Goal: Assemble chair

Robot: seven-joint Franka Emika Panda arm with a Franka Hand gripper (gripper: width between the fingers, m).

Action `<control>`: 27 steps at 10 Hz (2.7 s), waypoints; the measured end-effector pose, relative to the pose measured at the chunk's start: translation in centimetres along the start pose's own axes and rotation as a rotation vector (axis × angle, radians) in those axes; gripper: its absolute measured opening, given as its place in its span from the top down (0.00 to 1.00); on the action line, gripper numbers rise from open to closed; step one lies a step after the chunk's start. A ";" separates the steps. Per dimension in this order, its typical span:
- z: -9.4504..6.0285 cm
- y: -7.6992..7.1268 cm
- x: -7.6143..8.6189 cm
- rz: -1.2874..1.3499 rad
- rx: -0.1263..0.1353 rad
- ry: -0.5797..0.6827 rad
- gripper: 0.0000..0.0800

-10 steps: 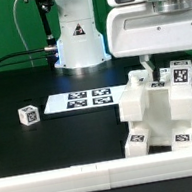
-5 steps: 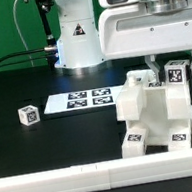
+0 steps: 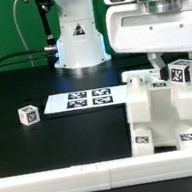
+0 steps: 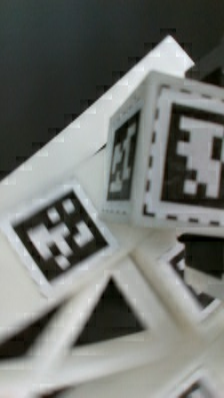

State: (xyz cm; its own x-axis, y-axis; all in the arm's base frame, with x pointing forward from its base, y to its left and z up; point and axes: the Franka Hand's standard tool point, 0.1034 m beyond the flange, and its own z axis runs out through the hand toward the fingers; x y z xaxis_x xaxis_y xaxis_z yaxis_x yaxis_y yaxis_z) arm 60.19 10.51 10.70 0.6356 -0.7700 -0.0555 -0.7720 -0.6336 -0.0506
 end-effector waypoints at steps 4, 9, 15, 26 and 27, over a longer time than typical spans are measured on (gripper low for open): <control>0.0 0.1 -0.4 0.544 0.025 -0.005 0.65; 0.0 0.3 -0.6 0.868 0.030 -0.035 0.65; 0.0 0.4 -0.8 1.045 0.028 -0.050 0.64; 0.3 0.5 -1.3 -0.142 0.021 -0.041 0.19; 0.2 0.5 -1.1 -0.225 0.027 -0.034 0.19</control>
Offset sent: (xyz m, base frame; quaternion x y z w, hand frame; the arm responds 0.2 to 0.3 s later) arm -0.0082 0.0059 -0.0013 0.0262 0.0182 0.3209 0.9466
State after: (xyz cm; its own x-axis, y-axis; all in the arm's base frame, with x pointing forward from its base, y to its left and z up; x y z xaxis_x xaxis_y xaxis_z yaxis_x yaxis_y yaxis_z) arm 59.11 11.11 10.51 0.7918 -0.6063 -0.0735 -0.6107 -0.7865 -0.0921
